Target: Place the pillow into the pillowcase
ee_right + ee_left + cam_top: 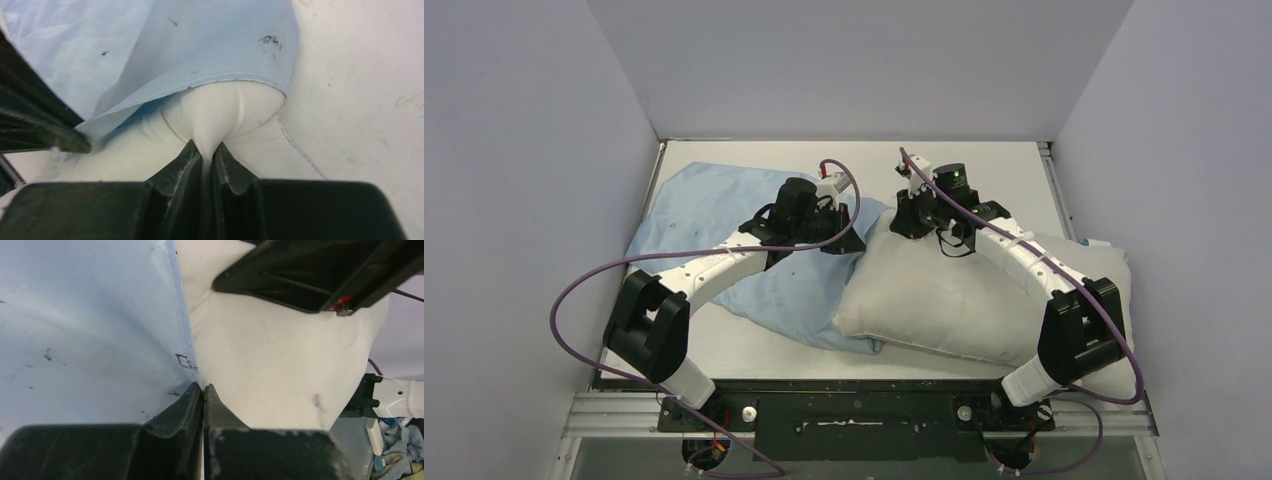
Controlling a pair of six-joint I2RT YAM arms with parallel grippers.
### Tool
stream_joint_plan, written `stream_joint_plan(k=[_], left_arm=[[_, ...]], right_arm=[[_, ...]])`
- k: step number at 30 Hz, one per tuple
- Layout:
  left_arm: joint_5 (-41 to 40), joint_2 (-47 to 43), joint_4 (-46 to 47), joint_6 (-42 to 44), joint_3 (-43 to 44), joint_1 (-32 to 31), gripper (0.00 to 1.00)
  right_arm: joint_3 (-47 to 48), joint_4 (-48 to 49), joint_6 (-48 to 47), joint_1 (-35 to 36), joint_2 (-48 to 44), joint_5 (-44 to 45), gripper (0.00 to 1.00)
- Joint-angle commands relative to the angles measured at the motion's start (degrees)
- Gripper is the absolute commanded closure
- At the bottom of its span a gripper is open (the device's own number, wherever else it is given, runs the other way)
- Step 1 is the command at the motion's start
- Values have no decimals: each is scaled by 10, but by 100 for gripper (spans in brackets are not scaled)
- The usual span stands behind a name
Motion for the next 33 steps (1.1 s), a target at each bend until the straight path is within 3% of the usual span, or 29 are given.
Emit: stream_joint_plan(k=[1,9,18,26,33], left_arm=[[17,-38,-13,20,-7,-3,100],[6,-49,-47,41,-21,-3,100],[34,-65,-38,-4,-11,-3,100],[41,-57,-20,-18,-7,0,100],[41,-38,2,-29,-9,1,100]], right_arm=[[-31,140,3,-8,-4,73,100],[-79,232,82,-46,-19,165,100],[-100,238,91,-48,-40,227,100],[-16,91,76,-13,-97,144,37],[-7,7,-28,93,-140,122,18]])
